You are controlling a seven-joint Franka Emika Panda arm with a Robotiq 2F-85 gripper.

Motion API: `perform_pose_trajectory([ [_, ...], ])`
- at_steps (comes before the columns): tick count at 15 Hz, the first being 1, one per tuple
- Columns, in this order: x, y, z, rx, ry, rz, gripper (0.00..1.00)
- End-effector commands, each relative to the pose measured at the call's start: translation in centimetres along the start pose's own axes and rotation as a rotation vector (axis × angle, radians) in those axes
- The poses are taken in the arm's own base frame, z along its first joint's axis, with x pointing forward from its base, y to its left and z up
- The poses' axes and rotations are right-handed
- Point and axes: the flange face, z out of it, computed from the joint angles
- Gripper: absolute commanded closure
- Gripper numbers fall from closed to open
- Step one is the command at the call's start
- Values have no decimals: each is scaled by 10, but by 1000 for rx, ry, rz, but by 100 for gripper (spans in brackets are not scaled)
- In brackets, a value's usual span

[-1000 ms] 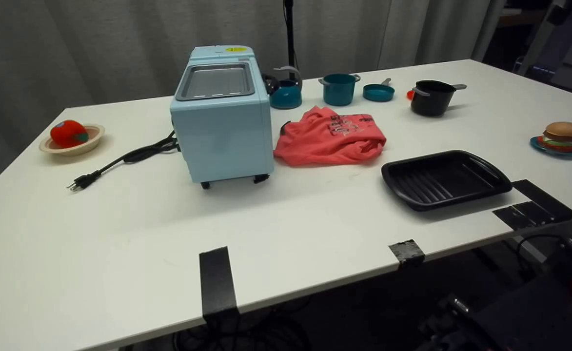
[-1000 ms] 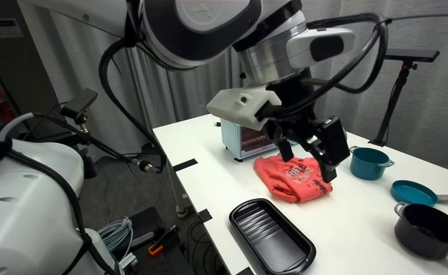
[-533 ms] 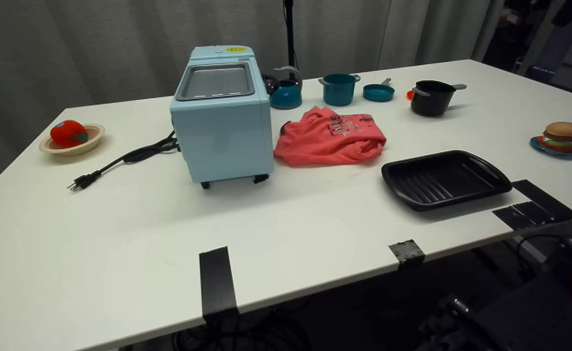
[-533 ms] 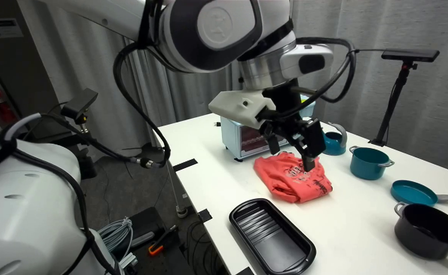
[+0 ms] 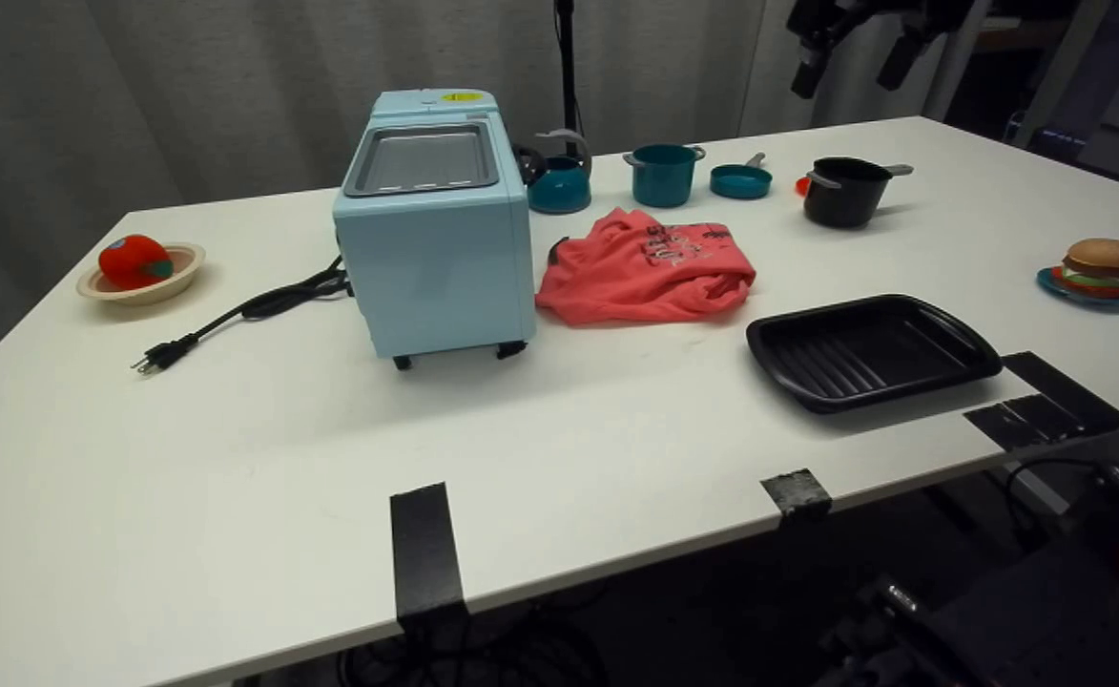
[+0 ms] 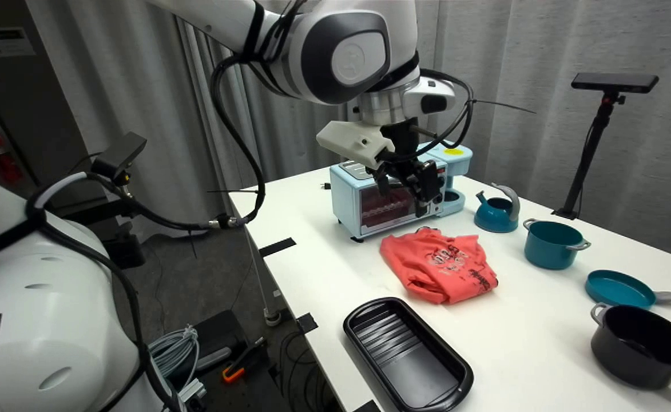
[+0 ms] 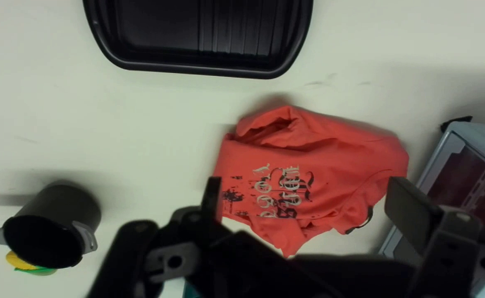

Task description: Unfold the cloth on the table

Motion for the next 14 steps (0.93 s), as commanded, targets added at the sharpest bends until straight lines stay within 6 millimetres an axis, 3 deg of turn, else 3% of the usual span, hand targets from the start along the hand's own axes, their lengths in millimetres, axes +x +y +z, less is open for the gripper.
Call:
perform_pose_trajectory([
  [1,41,-25,14,47,11,26,0],
  [5,76,-36,31,68,21,41,0],
  [6,53,-33,25,43,16,14,0],
  [9,70,-34,34,48,10,20,0],
  [14,72,-34,35,48,10,20,0],
])
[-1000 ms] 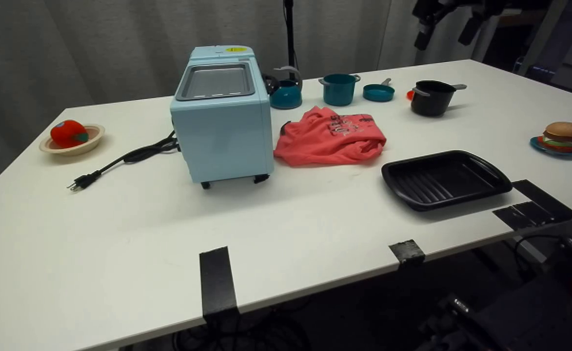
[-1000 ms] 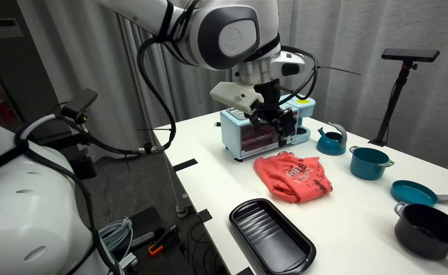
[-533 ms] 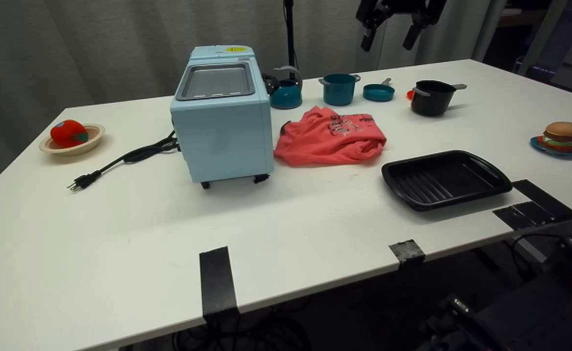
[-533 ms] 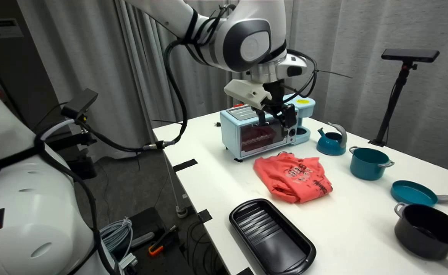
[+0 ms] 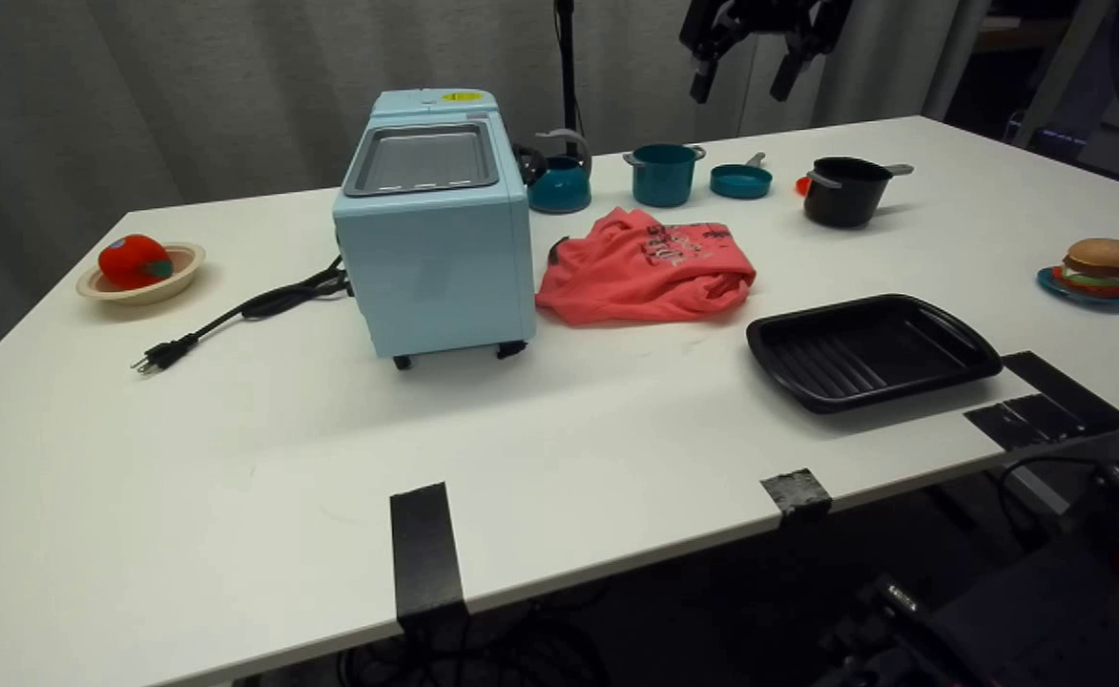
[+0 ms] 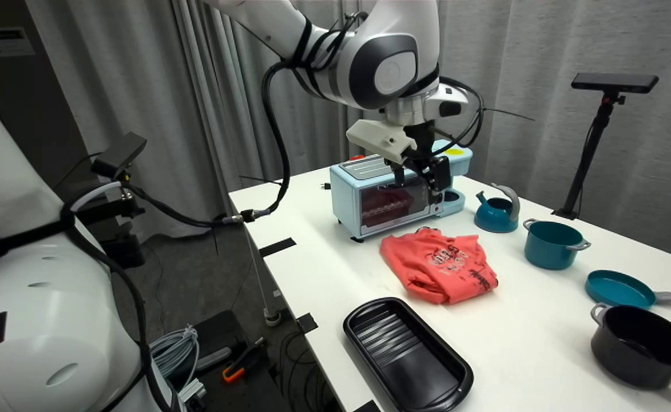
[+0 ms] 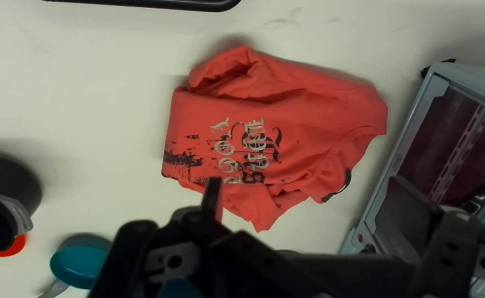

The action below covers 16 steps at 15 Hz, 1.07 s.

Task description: Unfold the cloth on the table

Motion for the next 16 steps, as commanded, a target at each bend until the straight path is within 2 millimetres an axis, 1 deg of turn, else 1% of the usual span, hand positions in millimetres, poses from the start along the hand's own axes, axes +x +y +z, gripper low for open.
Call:
perform_pose_trajectory([
  [1,0,-2,1,-7,17,8,0],
  [4,-3,-17,11,-8,24,-1,0],
  [6,-11,-35,23,-2,11,-18,0],
  [9,-27,-70,41,10,4,-51,0],
  [12,-37,-103,60,14,21,-72,0],
  [14,-42,-114,74,-10,22,-87,0],
  [16,-45,-115,88,-55,17,-101,0],
])
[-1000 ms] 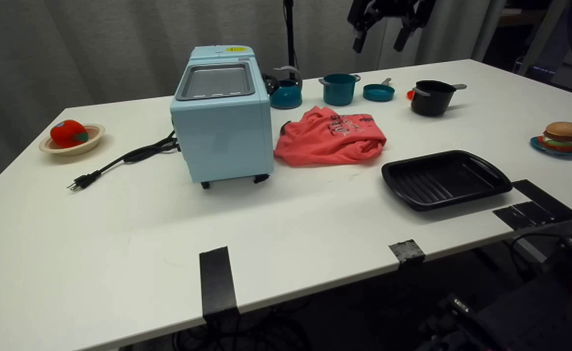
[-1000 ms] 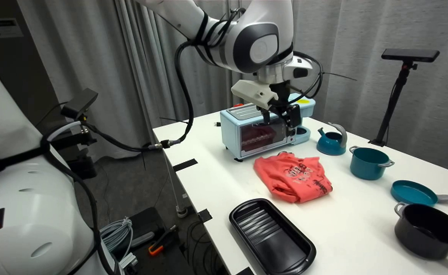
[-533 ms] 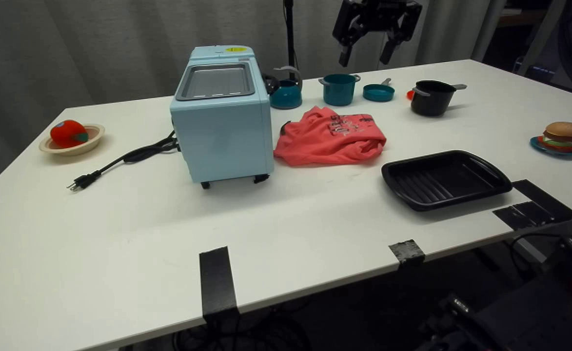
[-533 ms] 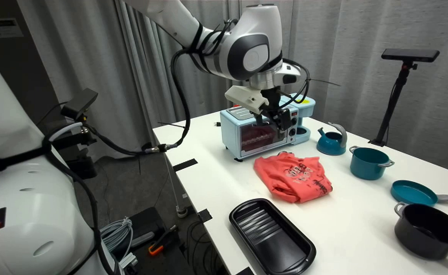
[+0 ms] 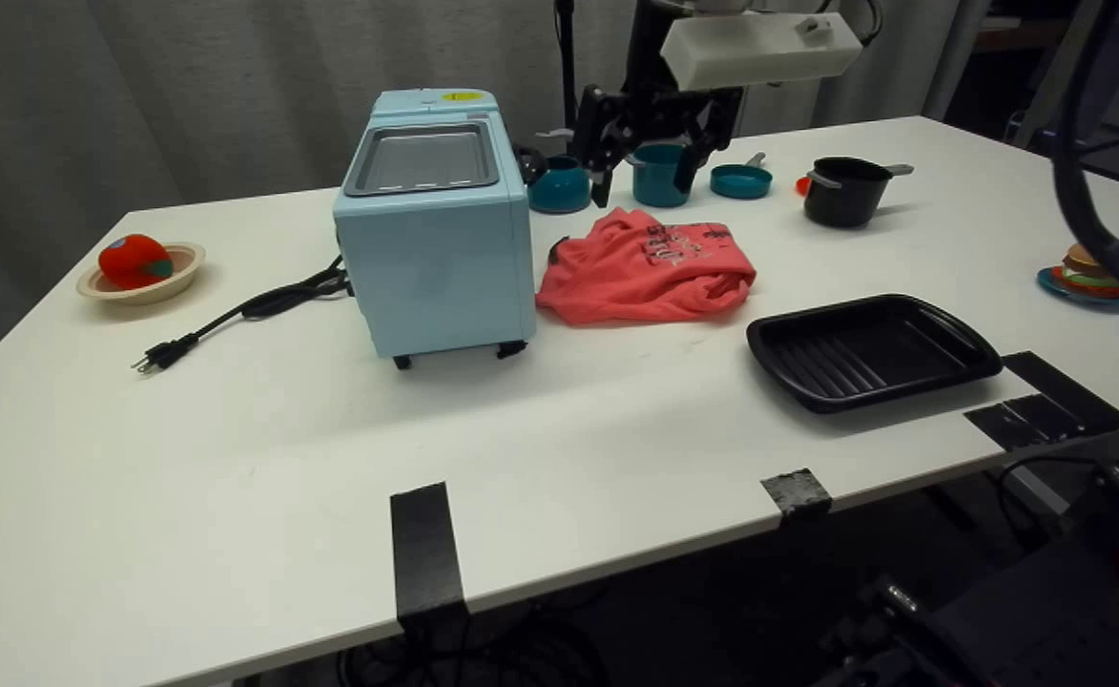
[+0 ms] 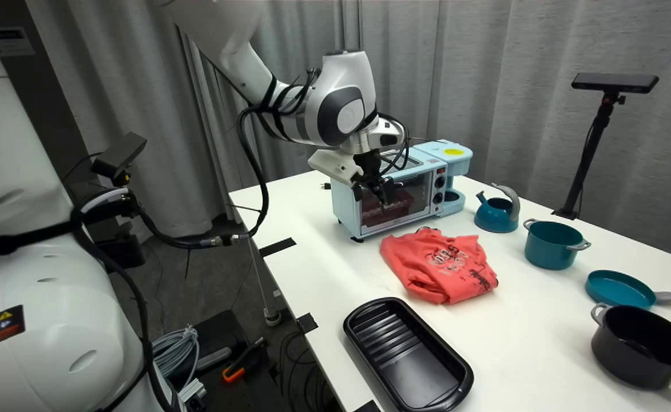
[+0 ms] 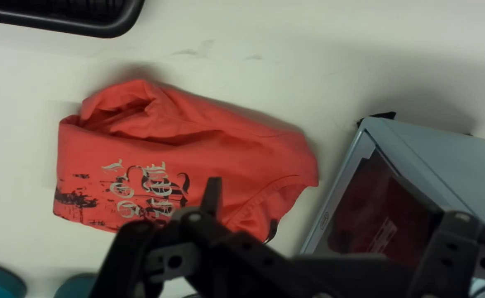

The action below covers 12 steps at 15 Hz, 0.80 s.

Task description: Unfold the cloth on the table

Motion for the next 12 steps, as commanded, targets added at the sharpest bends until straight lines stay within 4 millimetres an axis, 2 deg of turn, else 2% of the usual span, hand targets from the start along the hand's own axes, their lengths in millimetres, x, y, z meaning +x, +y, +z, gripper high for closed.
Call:
perform_pose_trajectory([
  [1,-4,-2,26,-67,6,-6,0],
  [6,-9,4,71,-161,-30,40,0],
  [12,10,-2,122,-217,-32,152,0],
])
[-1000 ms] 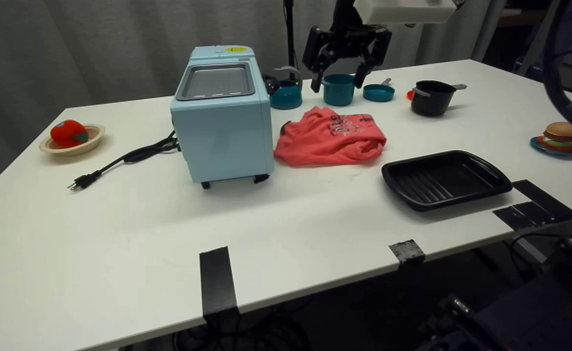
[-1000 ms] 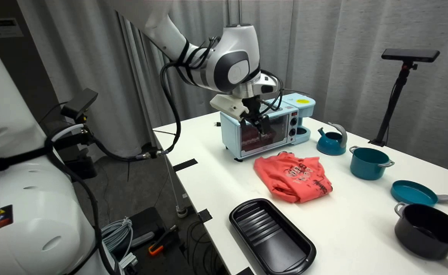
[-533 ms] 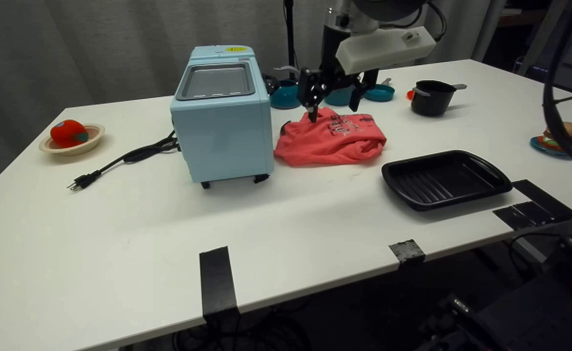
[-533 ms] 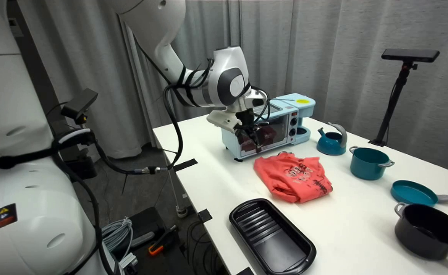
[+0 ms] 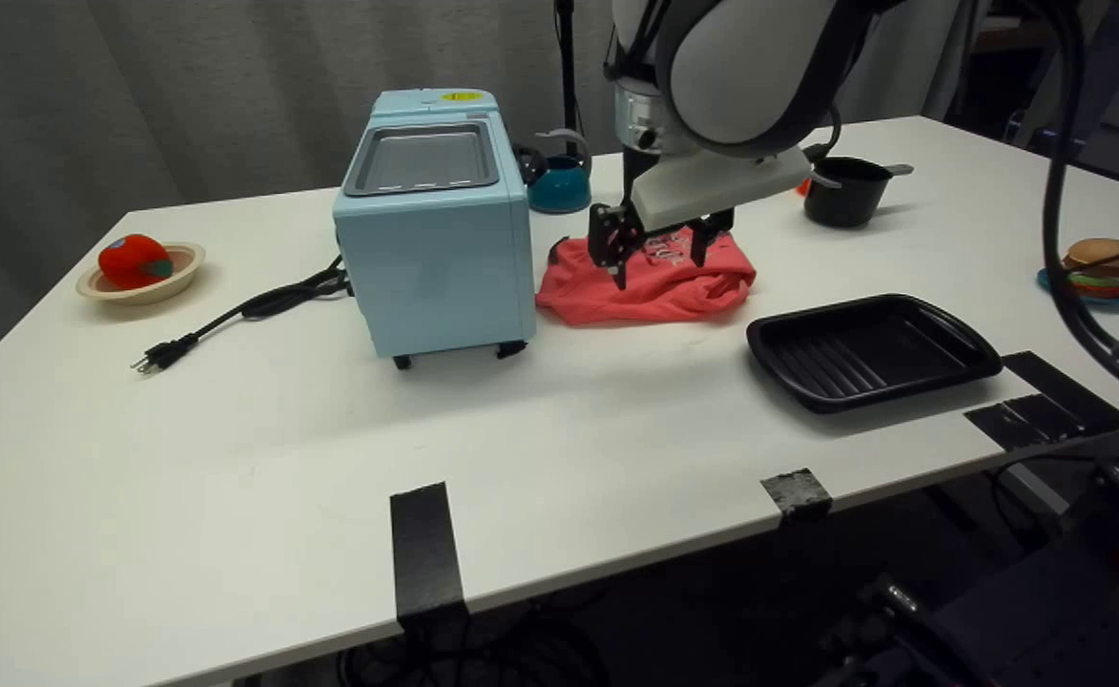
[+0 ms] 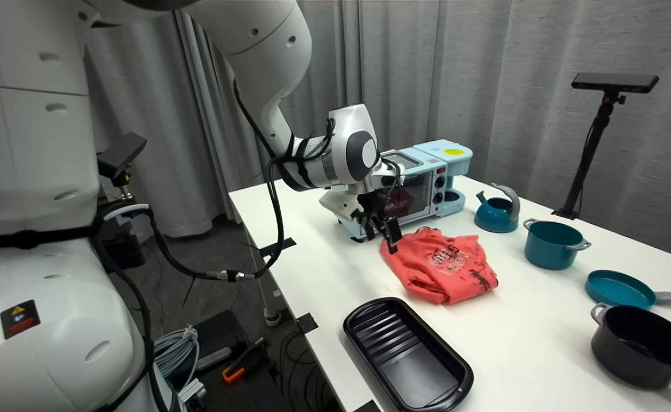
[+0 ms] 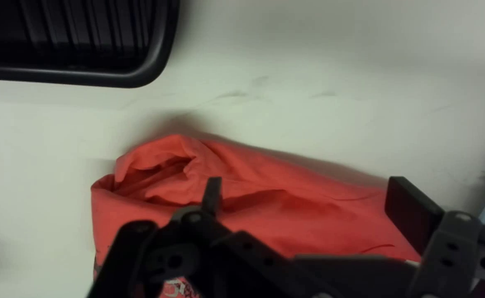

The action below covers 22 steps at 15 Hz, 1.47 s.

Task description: Unfold the cloth on the table

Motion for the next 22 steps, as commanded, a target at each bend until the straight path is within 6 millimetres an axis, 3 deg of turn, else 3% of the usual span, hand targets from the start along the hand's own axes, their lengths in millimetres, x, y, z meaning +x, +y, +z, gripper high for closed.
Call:
perform_pose_trajectory([
  [1,24,-16,27,-28,24,69,0],
  [4,39,-21,43,-47,17,125,0],
  [5,24,-14,33,-29,0,92,0],
  [8,33,-18,44,-37,3,107,0],
  [13,40,-19,44,-30,52,106,0],
  [22,57,-27,73,141,110,-3,0],
])
